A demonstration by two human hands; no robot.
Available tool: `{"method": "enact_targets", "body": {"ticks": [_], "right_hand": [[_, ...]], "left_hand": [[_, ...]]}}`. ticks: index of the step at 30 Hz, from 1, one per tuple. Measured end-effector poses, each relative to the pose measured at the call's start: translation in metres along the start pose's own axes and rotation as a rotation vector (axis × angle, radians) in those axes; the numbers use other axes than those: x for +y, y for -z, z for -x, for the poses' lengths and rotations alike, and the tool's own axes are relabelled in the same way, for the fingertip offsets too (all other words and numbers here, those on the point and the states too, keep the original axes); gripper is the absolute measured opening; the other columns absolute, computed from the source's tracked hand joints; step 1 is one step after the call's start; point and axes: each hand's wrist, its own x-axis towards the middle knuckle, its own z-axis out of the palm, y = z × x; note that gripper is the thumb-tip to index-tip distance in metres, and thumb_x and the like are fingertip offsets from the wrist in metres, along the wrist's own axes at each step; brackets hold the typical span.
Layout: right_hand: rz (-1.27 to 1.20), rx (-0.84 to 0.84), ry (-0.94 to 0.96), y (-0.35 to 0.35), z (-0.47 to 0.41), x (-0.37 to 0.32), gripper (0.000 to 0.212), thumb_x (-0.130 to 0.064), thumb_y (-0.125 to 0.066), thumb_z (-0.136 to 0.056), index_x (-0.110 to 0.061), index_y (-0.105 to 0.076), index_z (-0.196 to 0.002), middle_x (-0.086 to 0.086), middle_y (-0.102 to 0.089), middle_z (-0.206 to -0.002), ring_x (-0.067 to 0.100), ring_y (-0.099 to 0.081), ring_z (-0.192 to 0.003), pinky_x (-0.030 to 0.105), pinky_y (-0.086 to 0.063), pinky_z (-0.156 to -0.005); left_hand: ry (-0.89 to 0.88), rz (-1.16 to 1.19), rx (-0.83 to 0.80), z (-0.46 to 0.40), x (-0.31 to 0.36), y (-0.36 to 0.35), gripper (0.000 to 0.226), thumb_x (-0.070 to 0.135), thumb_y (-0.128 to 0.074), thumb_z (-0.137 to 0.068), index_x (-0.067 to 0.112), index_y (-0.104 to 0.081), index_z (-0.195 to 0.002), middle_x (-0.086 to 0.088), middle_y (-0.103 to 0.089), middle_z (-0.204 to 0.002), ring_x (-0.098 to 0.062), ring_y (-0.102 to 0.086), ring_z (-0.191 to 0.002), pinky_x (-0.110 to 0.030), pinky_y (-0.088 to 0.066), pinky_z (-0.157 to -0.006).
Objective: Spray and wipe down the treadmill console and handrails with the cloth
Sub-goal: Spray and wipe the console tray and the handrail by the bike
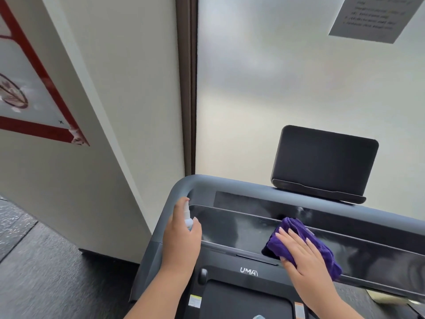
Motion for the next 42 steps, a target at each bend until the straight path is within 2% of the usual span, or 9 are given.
{"method": "enact_targets", "body": {"ticks": [5,9,12,15,19,24,29,36,42], "right_hand": [[-0.001,0.049,0.027,-0.006,-0.001,0.005,0.059,-0.039,-0.052,-0.091,-0.054,-0.040,-0.147,-0.044,-0.021,-0.159,-0.008,-0.021,-0.152,0.030,-0.015,-0.124],[-0.106,0.160,-0.075,-0.010,-0.007,-0.009,0.057,-0.037,-0.047,-0.091,-0.037,-0.052,-0.147,-0.036,-0.031,-0.157,0.001,-0.030,-0.151,0.035,-0.016,-0.124],[-0.262,0.309,-0.323,-0.008,-0.033,-0.038,0.062,-0.033,-0.040,-0.093,-0.023,-0.046,-0.154,-0.012,-0.036,-0.162,0.013,-0.029,-0.153,0.039,-0.011,-0.127],[-0.291,0.357,-0.398,-0.014,-0.081,-0.072,0.062,-0.034,-0.038,-0.097,-0.017,-0.042,-0.156,0.000,-0.034,-0.167,0.019,-0.021,-0.157,0.046,-0.006,-0.129],[-0.118,0.267,-0.290,-0.044,-0.128,-0.119,0.057,-0.025,-0.053,-0.102,-0.018,-0.041,-0.157,0.001,-0.031,-0.168,0.021,-0.017,-0.159,0.050,-0.002,-0.128],[0.176,0.000,0.277,-0.072,-0.107,-0.140,0.059,-0.040,-0.035,-0.100,-0.028,-0.041,-0.157,-0.009,-0.033,-0.168,0.011,-0.025,-0.156,0.043,-0.005,-0.127],[0.135,-0.019,0.275,-0.056,-0.071,-0.111,0.057,-0.040,-0.039,-0.098,-0.033,-0.044,-0.154,-0.015,-0.037,-0.164,0.005,-0.026,-0.154,0.040,-0.014,-0.127],[0.042,0.181,-0.118,-0.029,-0.030,-0.051,0.058,-0.032,-0.046,-0.093,-0.027,-0.052,-0.150,-0.010,-0.043,-0.161,0.011,-0.031,-0.153,0.042,-0.013,-0.128],[-0.069,0.283,-0.304,-0.041,-0.112,-0.107,0.054,-0.026,-0.049,-0.100,-0.017,-0.047,-0.153,0.002,-0.035,-0.167,0.021,-0.017,-0.159,0.052,-0.004,-0.129]], "left_hand": [[0.053,0.003,-0.009,0.002,0.000,-0.003,0.054,0.013,-0.060,-0.098,0.037,-0.043,-0.143,0.003,-0.063,-0.111,-0.008,-0.060,-0.084,-0.030,-0.046,-0.066],[0.103,0.065,0.020,0.001,-0.001,-0.004,0.064,0.022,-0.070,-0.094,0.039,-0.037,-0.147,0.014,-0.062,-0.099,-0.014,-0.064,-0.085,-0.034,-0.052,-0.072],[0.134,0.077,0.023,-0.006,0.001,-0.004,0.019,0.035,-0.070,-0.094,0.021,-0.061,-0.104,0.002,-0.064,-0.083,-0.026,-0.063,-0.081,-0.040,-0.053,-0.071],[0.186,0.209,0.036,-0.010,0.006,-0.003,0.040,0.050,-0.059,-0.097,0.015,-0.055,-0.079,-0.009,-0.063,-0.073,-0.031,-0.062,-0.071,-0.046,-0.053,-0.067],[0.402,0.447,0.048,-0.018,0.013,-0.001,0.063,0.067,-0.048,-0.098,0.010,-0.059,-0.075,-0.001,-0.067,-0.066,-0.017,-0.059,-0.057,-0.035,-0.051,-0.064],[0.541,0.607,0.057,-0.029,0.005,0.005,0.081,0.085,-0.047,-0.085,0.008,-0.063,-0.063,-0.012,-0.066,-0.060,-0.024,-0.057,-0.056,-0.037,-0.048,-0.065],[0.558,0.558,0.024,-0.032,0.005,0.005,0.079,0.086,-0.054,-0.080,0.011,-0.062,-0.058,-0.011,-0.065,-0.056,-0.026,-0.058,-0.056,-0.040,-0.051,-0.070],[0.498,0.486,-0.061,-0.026,0.010,0.008,0.071,0.069,-0.055,-0.092,0.004,-0.055,-0.063,-0.012,-0.055,-0.055,-0.023,-0.052,-0.051,-0.033,-0.048,-0.061],[0.337,0.209,-0.026,-0.018,0.011,0.002,0.077,0.068,-0.049,-0.094,0.001,-0.050,-0.056,-0.010,-0.053,-0.051,-0.019,-0.052,-0.052,-0.031,-0.048,-0.057]]}}
